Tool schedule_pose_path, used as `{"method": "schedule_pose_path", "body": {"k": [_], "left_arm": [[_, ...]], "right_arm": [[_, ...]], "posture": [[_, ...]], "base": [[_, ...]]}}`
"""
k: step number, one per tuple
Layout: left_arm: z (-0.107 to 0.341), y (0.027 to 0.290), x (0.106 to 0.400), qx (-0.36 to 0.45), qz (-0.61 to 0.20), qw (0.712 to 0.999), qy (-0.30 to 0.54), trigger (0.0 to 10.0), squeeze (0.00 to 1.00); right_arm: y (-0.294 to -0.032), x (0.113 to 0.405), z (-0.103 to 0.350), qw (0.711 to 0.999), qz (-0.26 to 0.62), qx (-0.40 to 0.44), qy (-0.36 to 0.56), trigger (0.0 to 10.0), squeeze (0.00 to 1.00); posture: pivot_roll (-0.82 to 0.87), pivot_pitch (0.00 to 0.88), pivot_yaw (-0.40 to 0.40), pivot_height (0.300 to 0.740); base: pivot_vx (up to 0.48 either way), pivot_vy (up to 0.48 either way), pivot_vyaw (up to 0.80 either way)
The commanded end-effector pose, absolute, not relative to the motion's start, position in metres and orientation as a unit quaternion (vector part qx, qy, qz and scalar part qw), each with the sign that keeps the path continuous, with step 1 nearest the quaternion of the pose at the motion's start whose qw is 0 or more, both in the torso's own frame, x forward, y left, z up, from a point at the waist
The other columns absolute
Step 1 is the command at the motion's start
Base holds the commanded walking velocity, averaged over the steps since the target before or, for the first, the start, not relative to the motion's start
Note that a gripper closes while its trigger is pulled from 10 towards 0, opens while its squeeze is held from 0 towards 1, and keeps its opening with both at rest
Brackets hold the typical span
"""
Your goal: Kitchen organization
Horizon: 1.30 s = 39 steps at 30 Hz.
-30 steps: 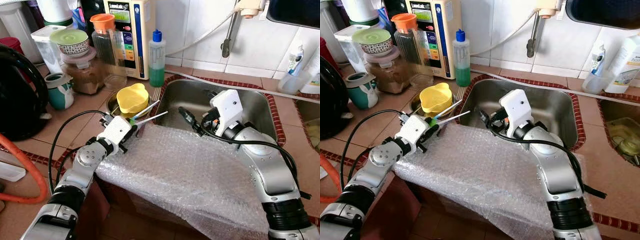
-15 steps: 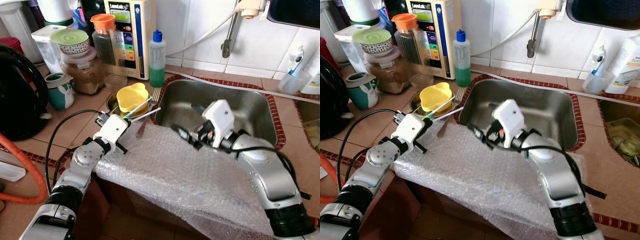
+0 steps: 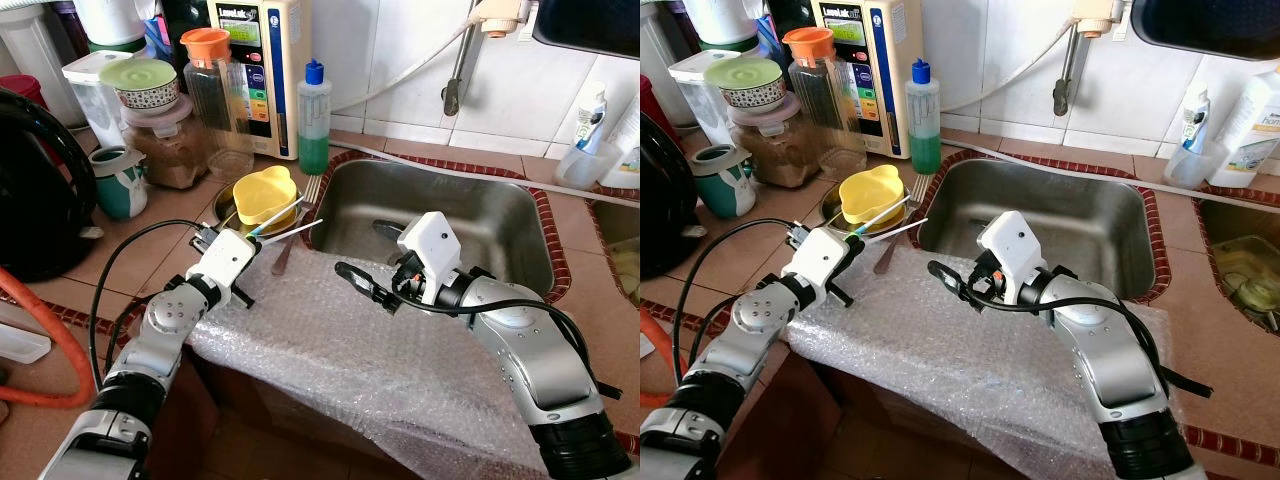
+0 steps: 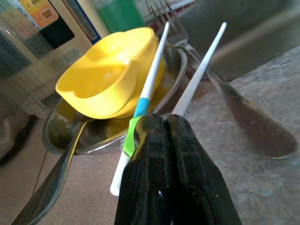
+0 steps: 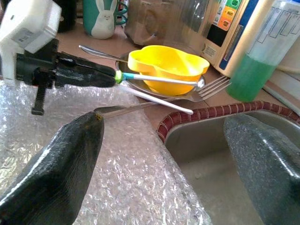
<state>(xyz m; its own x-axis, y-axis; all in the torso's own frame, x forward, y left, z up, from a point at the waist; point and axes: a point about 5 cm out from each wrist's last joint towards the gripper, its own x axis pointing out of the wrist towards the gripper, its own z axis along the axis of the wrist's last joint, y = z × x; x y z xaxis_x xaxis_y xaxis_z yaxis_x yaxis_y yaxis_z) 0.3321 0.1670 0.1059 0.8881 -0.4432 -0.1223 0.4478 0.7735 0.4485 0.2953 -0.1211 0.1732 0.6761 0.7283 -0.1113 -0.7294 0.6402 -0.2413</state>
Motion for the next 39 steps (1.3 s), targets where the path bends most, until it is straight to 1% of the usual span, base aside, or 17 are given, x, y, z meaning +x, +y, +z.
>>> {"method": "schedule_pose_path", "body": {"k": [1,6,10,15,16,17,18,20,21,24,27,30,34,37,39], "left_arm": [[0.105,0.168,0.325,0.235,-0.247,0.940,0.007,0.0,0.00],[0.110,0.164,0.314,0.229,-0.246,0.942,-0.020,0.0,0.00],[0.110,0.171,0.303,0.219,-0.210,0.952,-0.038,0.0,0.00],[0.106,0.174,0.294,0.219,-0.175,0.959,-0.040,0.0,0.00],[0.105,0.174,0.294,0.208,-0.167,0.963,-0.035,0.0,0.00],[0.104,0.173,0.294,0.193,-0.154,0.969,-0.028,2.0,0.00],[0.104,0.173,0.294,0.186,-0.145,0.972,-0.025,4.9,0.00],[0.104,0.173,0.295,0.182,-0.140,0.973,-0.024,4.9,0.00],[0.107,0.172,0.298,0.142,-0.121,0.982,-0.030,10.0,1.00],[0.110,0.173,0.303,0.105,-0.095,0.990,-0.028,10.0,1.00],[0.112,0.171,0.312,0.042,-0.087,0.995,-0.015,10.0,1.00],[0.114,0.171,0.315,0.031,-0.081,0.996,-0.013,10.0,1.00],[0.116,0.171,0.325,-0.061,-0.057,0.996,0.013,10.0,1.00],[0.116,0.167,0.326,-0.090,-0.065,0.994,0.020,10.0,1.00],[0.115,0.166,0.326,-0.096,-0.063,0.993,0.023,10.0,1.00]], "right_arm": [[-0.122,0.295,0.179,0.905,0.402,-0.139,-0.007,10.0,0.00],[-0.122,0.297,0.178,0.906,0.400,-0.139,-0.007,10.0,0.00],[-0.121,0.298,0.178,0.906,0.400,-0.139,-0.009,10.0,0.00],[-0.121,0.299,0.178,0.906,0.400,-0.140,-0.010,10.0,0.00],[-0.120,0.299,0.178,0.906,0.400,-0.140,-0.010,10.0,0.00],[-0.120,0.299,0.178,0.905,0.401,-0.140,-0.010,10.0,0.00],[-0.120,0.299,0.178,0.905,0.402,-0.141,-0.009,10.0,0.00],[-0.120,0.299,0.178,0.905,0.402,-0.141,-0.009,10.0,0.00],[-0.119,0.299,0.178,0.904,0.404,-0.142,-0.009,10.0,0.00],[-0.119,0.299,0.178,0.903,0.405,-0.144,-0.009,10.0,0.00],[-0.118,0.299,0.178,0.902,0.407,-0.146,-0.009,10.0,0.00],[-0.118,0.299,0.178,0.901,0.406,-0.149,-0.009,10.0,0.00],[-0.121,0.298,0.179,0.903,0.402,-0.151,-0.010,10.0,0.00],[-0.122,0.297,0.179,0.904,0.399,-0.152,-0.010,10.0,0.00],[-0.122,0.297,0.179,0.904,0.399,-0.151,-0.010,10.0,0.00]], "posture": [[0.02,0.010,0.048,0.740],[0.03,0.012,0.047,0.740],[0.04,0.013,0.045,0.740],[0.04,0.017,0.037,0.740],[0.04,0.017,0.035,0.740],[0.05,0.018,0.031,0.740],[0.05,0.018,0.031,0.740],[0.05,0.018,0.031,0.740],[0.05,0.021,0.026,0.740],[0.04,0.020,0.025,0.740],[0.03,0.020,0.026,0.740],[0.03,0.019,0.028,0.740],[0.02,0.021,0.039,0.740],[0.01,0.021,0.042,0.740],[0.01,0.022,0.044,0.740]], "base": [[0.000,0.000,0.00],[0.000,0.000,0.00],[0.000,0.000,0.00],[0.000,0.000,0.00],[0.000,0.000,0.00],[0.000,0.000,0.00],[0.000,0.000,0.00],[0.000,0.000,0.00],[0.000,0.000,0.00],[0.000,0.000,0.00],[0.000,0.000,0.00],[0.000,0.000,0.00],[0.000,0.000,0.00],[0.000,0.000,0.00],[0.000,0.000,0.00]]}}
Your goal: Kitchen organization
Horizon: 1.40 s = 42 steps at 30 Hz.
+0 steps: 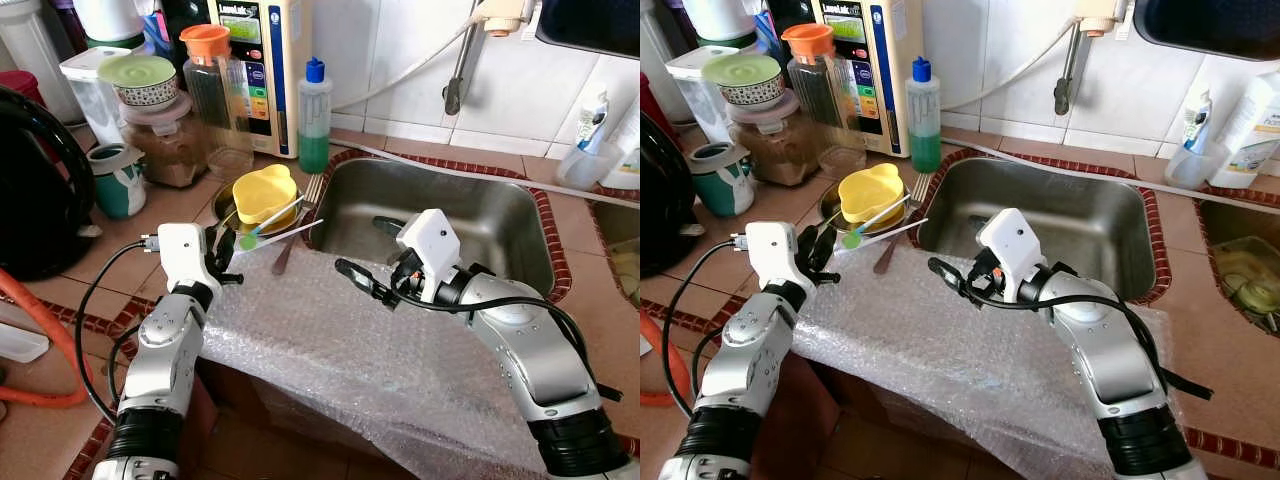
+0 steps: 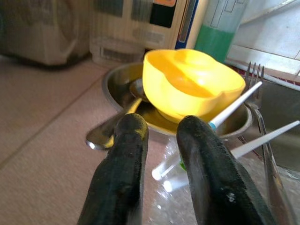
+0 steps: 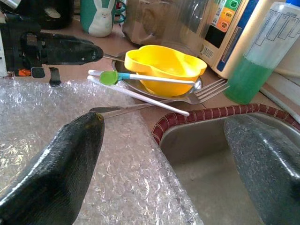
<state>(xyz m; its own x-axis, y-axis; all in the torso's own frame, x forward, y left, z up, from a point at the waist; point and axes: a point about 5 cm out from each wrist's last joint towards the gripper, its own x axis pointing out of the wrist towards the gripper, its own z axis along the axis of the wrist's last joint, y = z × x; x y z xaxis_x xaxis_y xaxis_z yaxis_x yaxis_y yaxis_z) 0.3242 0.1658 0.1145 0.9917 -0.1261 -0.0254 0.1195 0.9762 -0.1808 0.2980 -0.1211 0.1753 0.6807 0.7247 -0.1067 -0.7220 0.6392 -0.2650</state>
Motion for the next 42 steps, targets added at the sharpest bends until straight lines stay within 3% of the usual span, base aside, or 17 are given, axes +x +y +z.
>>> {"method": "schedule_pose_path", "body": {"k": [1,19,20,21,38,42], "left_arm": [[0.114,0.164,0.326,-0.104,-0.063,0.992,0.027,10.0,1.00],[0.106,0.163,0.322,-0.155,-0.059,0.984,0.066,10.0,1.00],[0.106,0.163,0.322,-0.152,-0.060,0.984,0.068,10.0,0.60],[0.106,0.163,0.322,-0.155,-0.059,0.984,0.069,10.0,0.00],[0.104,0.170,0.322,-0.141,-0.047,0.986,0.080,10.0,0.00],[0.105,0.170,0.321,-0.089,-0.059,0.992,0.073,10.0,0.00]], "right_arm": [[-0.122,0.296,0.179,0.905,0.398,-0.152,-0.010,10.0,0.00],[-0.120,0.296,0.179,0.904,0.398,-0.155,-0.013,10.0,0.00],[-0.120,0.296,0.179,0.904,0.399,-0.155,-0.013,10.0,0.00],[-0.120,0.296,0.179,0.904,0.398,-0.155,-0.013,10.0,0.00],[-0.120,0.296,0.178,0.905,0.397,-0.154,-0.014,10.0,0.00],[-0.120,0.297,0.178,0.905,0.396,-0.154,-0.013,10.0,0.00]], "posture": [[0.01,0.022,0.045,0.740],[0.02,0.023,0.045,0.740],[0.02,0.024,0.044,0.740],[0.02,0.024,0.044,0.740],[0.02,0.028,0.044,0.740],[0.02,0.028,0.044,0.740]], "base": [[0.000,0.000,0.00],[0.000,0.000,0.00],[0.000,0.000,0.00],[0.000,0.000,0.00],[0.000,0.000,0.00],[0.000,0.000,0.00]]}}
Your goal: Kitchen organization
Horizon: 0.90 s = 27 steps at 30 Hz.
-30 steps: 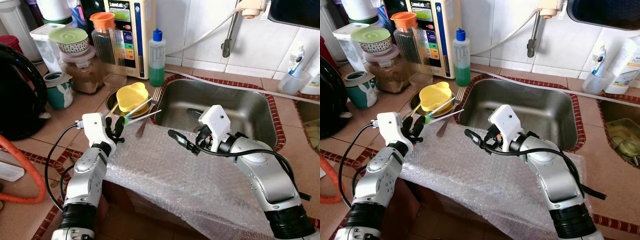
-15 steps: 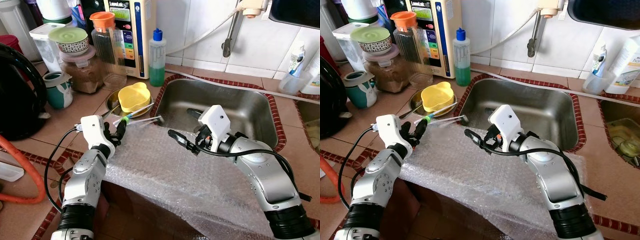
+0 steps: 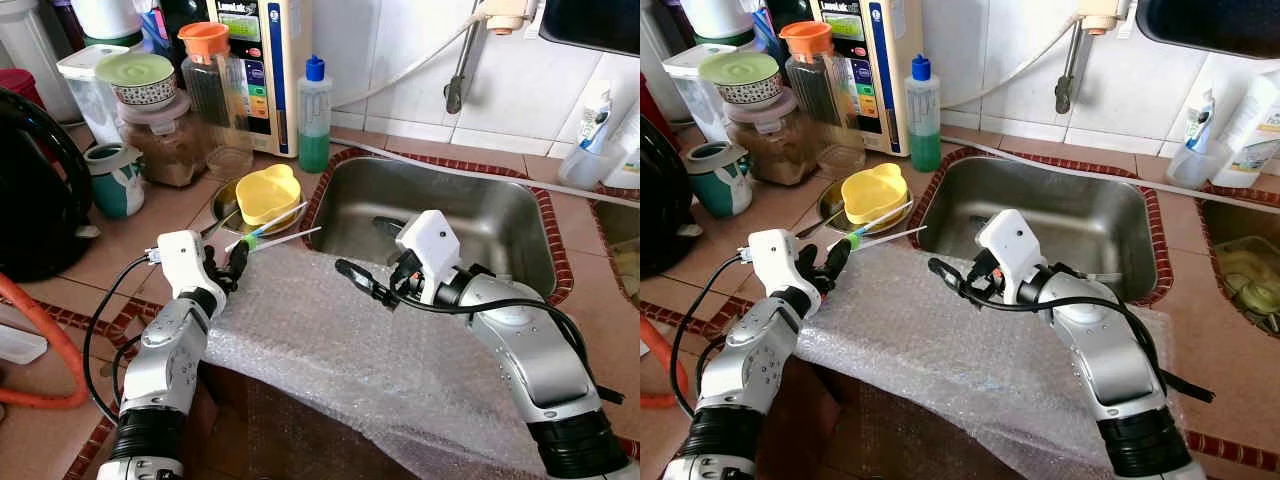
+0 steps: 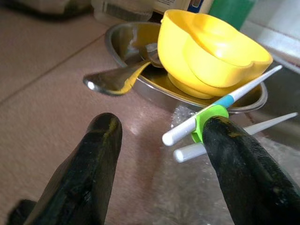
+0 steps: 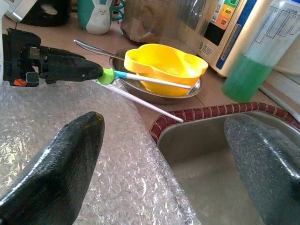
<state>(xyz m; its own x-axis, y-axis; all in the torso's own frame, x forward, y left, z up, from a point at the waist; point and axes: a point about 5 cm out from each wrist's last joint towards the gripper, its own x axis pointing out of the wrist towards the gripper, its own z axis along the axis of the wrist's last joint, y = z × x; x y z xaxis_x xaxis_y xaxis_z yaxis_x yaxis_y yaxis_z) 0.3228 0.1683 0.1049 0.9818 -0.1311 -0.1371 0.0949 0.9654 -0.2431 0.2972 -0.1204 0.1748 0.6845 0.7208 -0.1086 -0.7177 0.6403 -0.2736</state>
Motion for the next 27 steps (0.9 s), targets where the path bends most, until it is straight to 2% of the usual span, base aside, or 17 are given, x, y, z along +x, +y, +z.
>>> {"method": "schedule_pose_path", "body": {"k": [1,5,10,15,20,27], "left_arm": [[0.105,0.169,0.321,-0.076,-0.064,0.992,0.072,10.0,0.00],[0.100,0.166,0.322,-0.057,-0.103,0.988,0.098,10.0,0.00],[0.104,0.170,0.325,-0.036,-0.110,0.989,0.092,10.0,0.00],[0.111,0.174,0.329,0.025,-0.143,0.986,0.081,10.0,0.00],[0.103,0.176,0.329,0.085,-0.190,0.972,0.112,10.0,0.00],[0.101,0.181,0.331,0.111,-0.200,0.966,0.121,10.0,0.00]], "right_arm": [[-0.120,0.297,0.178,0.905,0.396,-0.154,-0.013,10.0,0.00],[-0.119,0.296,0.178,0.905,0.397,-0.153,-0.013,10.0,0.00],[-0.119,0.296,0.178,0.905,0.398,-0.153,-0.012,10.0,0.00],[-0.120,0.296,0.177,0.906,0.394,-0.153,-0.012,10.0,0.00],[-0.120,0.295,0.177,0.907,0.393,-0.152,-0.013,10.0,0.00],[-0.121,0.295,0.178,0.907,0.393,-0.153,-0.013,10.0,0.00]], "posture": [[0.02,0.028,0.044,0.740],[0.02,0.032,0.042,0.740],[0.02,0.033,0.045,0.740],[0.02,0.033,0.049,0.740],[0.02,0.033,0.051,0.740],[0.01,0.033,0.051,0.740]], "base": [[0.000,0.000,0.00],[0.000,0.000,0.00],[0.000,0.000,0.00],[0.000,0.000,0.00],[0.000,0.000,0.00],[0.000,0.000,0.00]]}}
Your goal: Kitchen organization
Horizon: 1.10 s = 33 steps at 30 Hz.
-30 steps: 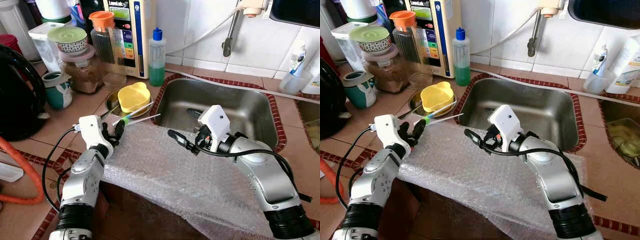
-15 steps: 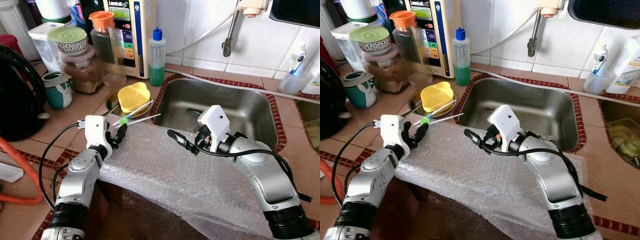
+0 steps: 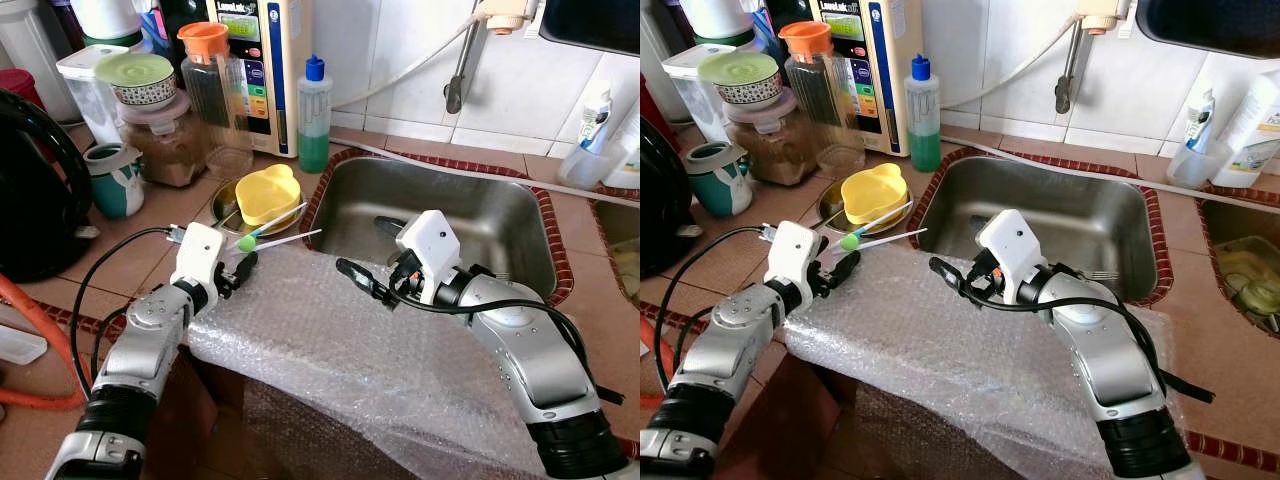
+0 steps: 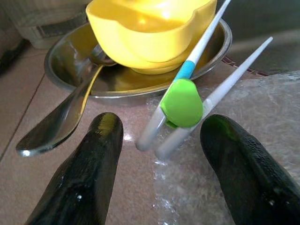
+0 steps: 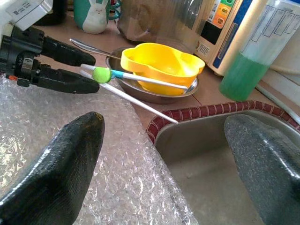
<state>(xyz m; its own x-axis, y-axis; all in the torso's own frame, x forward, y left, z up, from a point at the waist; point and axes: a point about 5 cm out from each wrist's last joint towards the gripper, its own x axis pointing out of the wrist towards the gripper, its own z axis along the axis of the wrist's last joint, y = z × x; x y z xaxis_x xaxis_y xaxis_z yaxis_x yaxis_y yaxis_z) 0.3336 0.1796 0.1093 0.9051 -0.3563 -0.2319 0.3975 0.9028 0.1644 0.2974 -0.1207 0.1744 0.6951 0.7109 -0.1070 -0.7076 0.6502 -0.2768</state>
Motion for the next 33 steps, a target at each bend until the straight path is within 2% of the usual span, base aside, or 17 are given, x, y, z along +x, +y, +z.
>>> {"method": "schedule_pose_path", "body": {"k": [1,2,3,4,5,28,33], "left_arm": [[0.101,0.184,0.332,0.121,-0.200,0.965,0.120,10.0,0.00],[0.102,0.185,0.333,0.121,-0.199,0.965,0.117,10.0,0.00],[0.103,0.186,0.333,0.120,-0.198,0.966,0.116,9.0,0.00],[0.103,0.188,0.334,0.124,-0.198,0.966,0.113,3.6,0.00],[0.103,0.189,0.334,0.125,-0.197,0.966,0.112,0.0,0.00],[0.097,0.195,0.330,0.139,-0.209,0.963,0.102,0.0,0.00],[0.101,0.195,0.330,0.136,-0.193,0.969,0.074,0.0,0.00]], "right_arm": [[-0.121,0.296,0.178,0.907,0.392,-0.154,-0.013,10.0,0.00],[-0.121,0.296,0.178,0.907,0.391,-0.154,-0.013,10.0,0.00],[-0.121,0.296,0.178,0.907,0.392,-0.154,-0.013,10.0,0.00],[-0.121,0.296,0.178,0.907,0.391,-0.155,-0.014,10.0,0.00],[-0.121,0.296,0.178,0.907,0.391,-0.155,-0.014,10.0,0.00],[-0.121,0.296,0.178,0.907,0.391,-0.156,-0.014,10.0,0.00],[-0.121,0.297,0.177,0.908,0.390,-0.155,-0.014,10.0,0.00]], "posture": [[0.01,0.033,0.051,0.740],[0.01,0.033,0.051,0.740],[0.01,0.033,0.051,0.740],[0.01,0.029,0.051,0.740],[0.01,0.029,0.051,0.740],[0.02,0.031,0.047,0.740],[0.02,0.031,0.046,0.740]], "base": [[0.000,0.000,0.00],[0.000,0.000,0.00],[0.000,0.000,0.00],[0.000,0.000,0.00],[0.000,0.000,0.00],[0.000,0.000,0.00],[0.000,0.000,0.00]]}}
